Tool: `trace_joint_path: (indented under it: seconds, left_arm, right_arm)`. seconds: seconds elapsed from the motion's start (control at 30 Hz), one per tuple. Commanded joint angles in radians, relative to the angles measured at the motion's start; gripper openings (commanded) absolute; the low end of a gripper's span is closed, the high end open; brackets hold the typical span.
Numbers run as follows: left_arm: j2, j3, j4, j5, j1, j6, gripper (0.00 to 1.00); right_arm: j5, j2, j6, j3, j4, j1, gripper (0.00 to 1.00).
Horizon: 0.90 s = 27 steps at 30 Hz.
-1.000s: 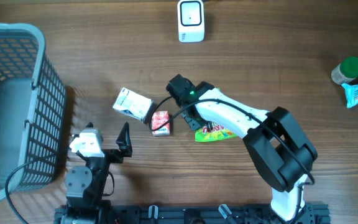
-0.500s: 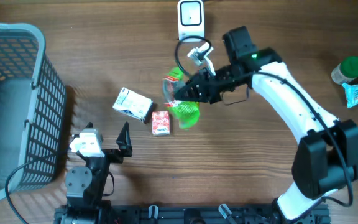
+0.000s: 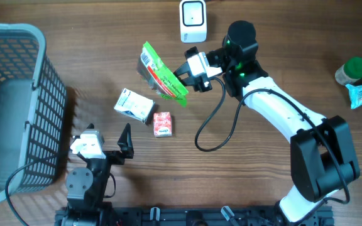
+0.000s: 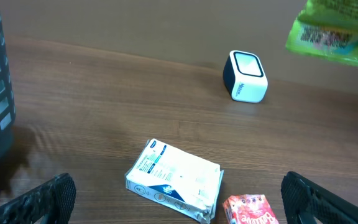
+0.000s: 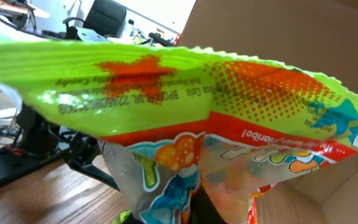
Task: Scan the item barcode
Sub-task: 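Lift the Haribo bag and hold it in front of the scanner, then carry the Haribo bag to the right side and drop it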
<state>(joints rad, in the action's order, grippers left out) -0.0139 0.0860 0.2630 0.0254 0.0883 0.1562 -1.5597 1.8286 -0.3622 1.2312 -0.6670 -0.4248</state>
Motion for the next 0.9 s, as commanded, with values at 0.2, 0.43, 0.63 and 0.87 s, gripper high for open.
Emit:
trace_joint_path:
  seconds: [0.2,0.43,0.63,0.87]
  left_arm:
    - [0.005,-0.005,-0.002,0.008,-0.007,0.009,1.0]
    - [0.006,-0.005,-0.002,0.008,-0.007,0.009,1.0]
    - [0.005,-0.005,-0.002,0.008,-0.007,0.009,1.0]
    - [0.006,-0.005,-0.002,0.008,-0.007,0.009,1.0]
  right_arm:
    - [-0.062,-0.004,0.299,0.014,-0.026,-0.004,0.04]
    - [0.213,-0.003,0.975,0.014,-0.069,0.004,0.04]
    - [1.041,-0.002,1.236,0.031,0.343,0.041,0.04]
    - [1.226,0.291,1.552,0.438,0.491,0.05,0.05]
